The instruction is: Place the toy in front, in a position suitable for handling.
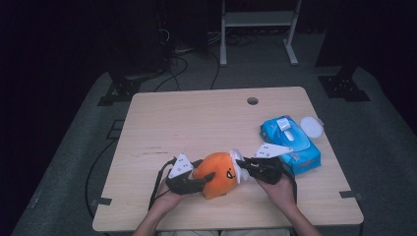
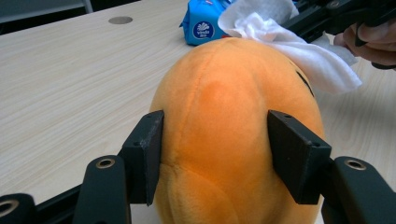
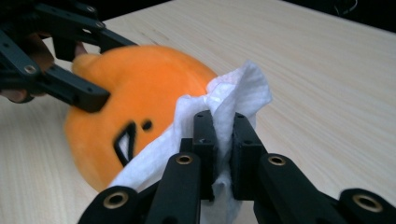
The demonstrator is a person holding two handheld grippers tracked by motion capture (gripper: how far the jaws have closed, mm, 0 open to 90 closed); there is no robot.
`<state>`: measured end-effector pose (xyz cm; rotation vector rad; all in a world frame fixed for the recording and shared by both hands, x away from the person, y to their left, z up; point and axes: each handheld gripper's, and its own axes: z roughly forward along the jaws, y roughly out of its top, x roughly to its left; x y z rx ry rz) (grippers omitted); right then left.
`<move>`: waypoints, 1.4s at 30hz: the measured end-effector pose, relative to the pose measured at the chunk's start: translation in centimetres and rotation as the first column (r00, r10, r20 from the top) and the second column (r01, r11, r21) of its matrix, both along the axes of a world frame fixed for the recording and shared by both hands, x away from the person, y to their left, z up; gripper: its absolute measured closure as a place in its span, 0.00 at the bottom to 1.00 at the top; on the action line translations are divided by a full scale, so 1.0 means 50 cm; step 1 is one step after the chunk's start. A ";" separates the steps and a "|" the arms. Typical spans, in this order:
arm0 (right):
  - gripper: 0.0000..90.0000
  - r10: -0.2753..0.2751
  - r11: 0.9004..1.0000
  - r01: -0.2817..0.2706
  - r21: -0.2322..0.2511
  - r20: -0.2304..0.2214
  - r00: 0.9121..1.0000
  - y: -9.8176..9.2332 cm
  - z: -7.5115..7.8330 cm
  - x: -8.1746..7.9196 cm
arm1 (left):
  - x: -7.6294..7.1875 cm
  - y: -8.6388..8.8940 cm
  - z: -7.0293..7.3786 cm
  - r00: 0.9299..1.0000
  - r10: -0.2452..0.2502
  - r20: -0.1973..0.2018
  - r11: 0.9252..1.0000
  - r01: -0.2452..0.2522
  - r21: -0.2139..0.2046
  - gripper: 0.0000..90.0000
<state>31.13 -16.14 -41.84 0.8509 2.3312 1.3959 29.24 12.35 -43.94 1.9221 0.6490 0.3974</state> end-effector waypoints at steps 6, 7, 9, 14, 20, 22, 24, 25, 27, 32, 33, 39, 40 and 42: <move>0.91 0.023 0.999 -0.024 0.023 0.025 0.999 0.012 0.016 -0.008 | -0.025 -0.029 0.009 0.998 -0.052 0.039 0.998 0.051 0.028 0.43; 0.91 0.020 1.000 -0.021 0.022 0.019 1.000 0.011 0.015 -0.007 | -0.028 -0.033 0.011 0.997 -0.063 0.038 0.998 0.062 0.027 0.42; 0.91 0.020 0.999 -0.019 0.037 -0.003 1.000 0.004 0.007 -0.003 | -0.028 -0.033 0.013 0.996 -0.085 0.037 0.996 0.084 0.022 0.40; 0.91 0.041 0.999 -0.041 0.029 0.011 0.999 0.004 0.005 -0.006 | 0.001 -0.019 0.018 0.999 -0.017 -0.051 1.000 0.016 -0.018 0.16; 0.91 0.042 0.999 -0.042 0.022 0.023 0.999 0.012 0.010 -0.011 | -0.005 -0.026 0.011 0.999 -0.035 -0.021 0.999 0.035 -0.009 0.38; 0.91 0.034 0.999 -0.034 0.039 0.020 0.999 0.008 0.014 -0.011 | -0.015 -0.033 0.017 0.997 -0.040 0.067 0.999 0.040 0.008 0.44; 0.91 0.052 0.996 -0.054 0.066 0.030 0.998 0.008 0.026 -0.016 | -0.024 -0.043 0.023 0.987 -0.061 0.151 0.998 0.055 0.042 0.47; 0.91 0.061 0.995 -0.063 0.076 0.036 0.998 0.011 0.031 -0.019 | -0.031 -0.053 0.025 0.978 -0.076 0.192 0.995 0.063 0.074 0.47; 0.91 0.079 0.994 -0.084 0.077 0.061 0.995 0.021 0.041 -0.028 | -0.037 -0.064 0.024 0.971 -0.103 0.218 0.991 0.081 0.108 0.47; 0.91 0.047 0.996 -0.049 0.068 0.023 0.999 0.006 0.026 -0.012 | -0.037 -0.057 0.017 0.971 -0.124 0.202 0.989 0.104 0.106 0.46; 0.91 0.030 0.998 -0.031 0.059 0.010 1.000 -0.001 0.019 -0.005 | -0.038 -0.053 0.016 0.973 -0.131 0.192 0.988 0.113 0.103 0.45; 0.91 -0.015 1.000 0.017 0.020 -0.059 0.998 -0.027 -0.008 0.018 | -0.009 -0.033 0.013 1.000 -0.019 0.016 1.000 0.019 0.014 0.08; 0.91 -0.013 1.000 0.014 0.017 -0.055 0.998 -0.025 -0.008 0.017 | -0.004 -0.030 0.011 1.000 -0.020 -0.005 1.000 0.020 0.001 0.08; 0.91 -0.008 1.000 0.009 0.018 -0.052 0.999 -0.021 -0.006 0.015 | -0.001 -0.026 0.006 0.999 -0.047 -0.026 0.999 0.047 -0.007 0.15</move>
